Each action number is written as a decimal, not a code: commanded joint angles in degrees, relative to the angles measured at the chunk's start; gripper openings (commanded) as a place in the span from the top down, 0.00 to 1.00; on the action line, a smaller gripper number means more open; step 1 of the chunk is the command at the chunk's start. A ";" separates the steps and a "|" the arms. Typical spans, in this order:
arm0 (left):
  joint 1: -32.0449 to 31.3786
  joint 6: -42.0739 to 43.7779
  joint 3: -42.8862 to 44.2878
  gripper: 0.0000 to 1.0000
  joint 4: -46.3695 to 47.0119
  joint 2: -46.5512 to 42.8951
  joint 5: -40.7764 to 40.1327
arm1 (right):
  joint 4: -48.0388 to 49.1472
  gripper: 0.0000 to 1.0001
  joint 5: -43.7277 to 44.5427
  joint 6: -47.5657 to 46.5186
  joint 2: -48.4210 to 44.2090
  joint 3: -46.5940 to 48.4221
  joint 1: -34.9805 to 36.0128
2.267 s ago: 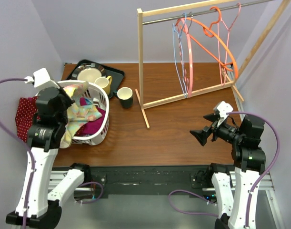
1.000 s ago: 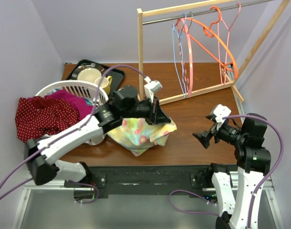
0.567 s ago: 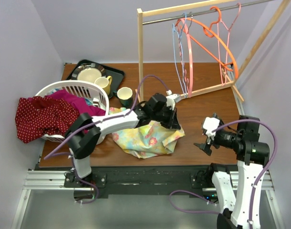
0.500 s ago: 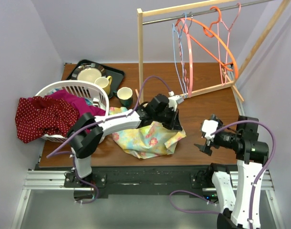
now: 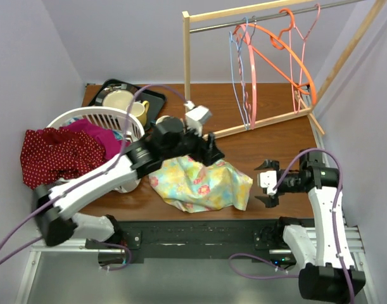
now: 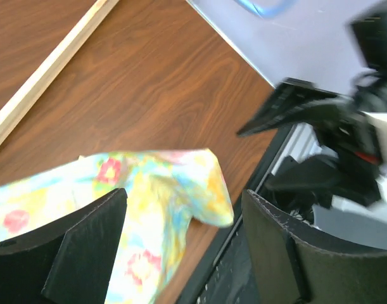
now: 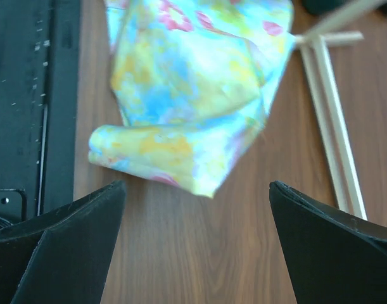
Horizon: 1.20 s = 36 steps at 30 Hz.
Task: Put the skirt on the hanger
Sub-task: Move the skirt to the center of the board
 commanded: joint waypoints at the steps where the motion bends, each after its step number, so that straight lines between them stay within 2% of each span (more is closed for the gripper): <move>1: -0.98 -0.36 -13.71 0.22 -8.39 -9.08 -2.49 | -12.09 0.01 1.99 -8.50 2.89 -3.11 6.32; 6: -4.40 -7.74 -27.71 0.23 -13.58 -19.88 -2.40 | -3.22 0.01 8.04 -5.07 3.78 -6.79 12.48; 10: -6.96 -13.37 -31.60 0.25 -17.28 -22.71 -6.08 | -0.14 0.02 10.17 -6.21 3.60 -7.77 16.35; 17: -11.79 -20.75 -34.86 0.25 -13.16 -18.77 -15.48 | 4.07 0.02 10.17 -4.20 5.01 -7.77 20.75; 22: -11.80 -23.92 -36.79 0.30 -7.82 -17.62 -20.94 | 6.89 0.03 11.05 -1.74 5.80 -9.00 24.26; 26: -11.80 -26.38 -38.29 0.33 -4.02 -15.17 -22.26 | 10.40 0.05 13.50 0.72 6.67 -10.05 27.25; 32: -11.71 -27.87 -40.13 0.33 0.02 -10.86 -23.67 | 18.04 0.11 18.60 5.64 7.20 -12.34 31.83; 35: -11.71 -28.05 -40.57 0.36 0.91 -10.15 -24.46 | 21.48 0.17 20.36 7.84 7.64 -12.52 32.27; 36: -11.71 -28.14 -40.57 0.39 0.65 -10.23 -24.64 | 22.27 0.22 21.24 8.72 7.64 -12.52 32.27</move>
